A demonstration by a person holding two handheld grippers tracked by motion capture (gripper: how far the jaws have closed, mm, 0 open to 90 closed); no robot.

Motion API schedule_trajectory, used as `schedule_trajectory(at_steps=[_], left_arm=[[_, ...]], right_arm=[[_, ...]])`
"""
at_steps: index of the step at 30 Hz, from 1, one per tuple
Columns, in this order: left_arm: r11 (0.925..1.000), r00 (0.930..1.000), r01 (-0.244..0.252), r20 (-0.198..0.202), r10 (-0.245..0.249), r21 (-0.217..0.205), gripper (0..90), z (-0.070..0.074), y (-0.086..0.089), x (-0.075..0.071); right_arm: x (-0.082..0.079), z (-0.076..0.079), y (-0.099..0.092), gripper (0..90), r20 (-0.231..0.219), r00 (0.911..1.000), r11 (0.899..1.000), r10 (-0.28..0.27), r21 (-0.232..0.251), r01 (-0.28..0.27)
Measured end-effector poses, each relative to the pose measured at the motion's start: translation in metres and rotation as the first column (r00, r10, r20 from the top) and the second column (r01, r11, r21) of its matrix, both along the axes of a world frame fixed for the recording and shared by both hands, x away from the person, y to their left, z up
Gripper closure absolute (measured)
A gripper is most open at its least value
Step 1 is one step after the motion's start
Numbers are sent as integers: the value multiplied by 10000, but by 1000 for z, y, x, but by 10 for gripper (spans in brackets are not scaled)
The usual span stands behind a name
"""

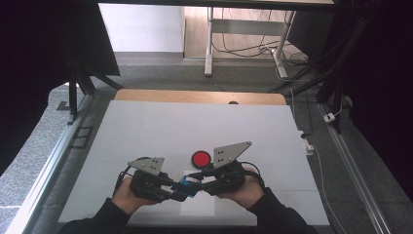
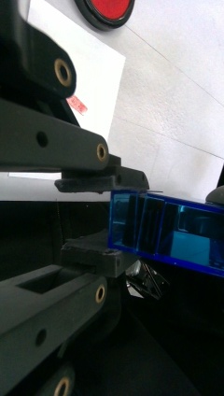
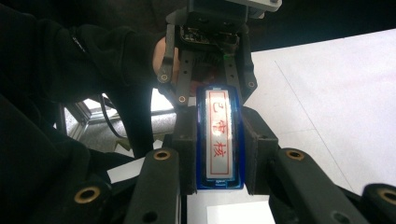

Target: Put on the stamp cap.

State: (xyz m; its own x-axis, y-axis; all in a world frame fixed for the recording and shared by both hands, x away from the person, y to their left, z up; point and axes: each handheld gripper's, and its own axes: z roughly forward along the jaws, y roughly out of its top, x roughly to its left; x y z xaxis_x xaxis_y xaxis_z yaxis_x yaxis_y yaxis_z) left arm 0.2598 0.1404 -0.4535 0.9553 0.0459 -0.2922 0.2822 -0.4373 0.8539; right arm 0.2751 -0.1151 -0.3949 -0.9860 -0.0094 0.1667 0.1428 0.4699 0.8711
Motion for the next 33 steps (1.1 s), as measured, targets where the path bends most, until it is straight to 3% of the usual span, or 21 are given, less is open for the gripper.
schedule_trajectory(at_steps=[5,8,16,26,33], left_arm=[[9999,9987,141,491,-140,-24,695,3,0,-3],[9999,9986,149,503,-147,-32,695,3,1,-3],[10000,9983,-16,589,19,-45,684,-1,0,-3],[9951,9929,-928,781,899,333,600,0,7,-6],[9833,9828,-1671,916,1602,727,532,0,13,-11]], right_arm=[[2,-2,-1,713,-393,9992,9996,123,252,-113],[3,-5,-1,712,-631,9979,9990,148,418,-122],[2,-4,0,712,-317,9995,9998,83,197,-77],[2,-3,-2,712,-59,9995,9995,-324,47,325],[1,-2,-3,712,98,9989,9990,-448,2,448]])
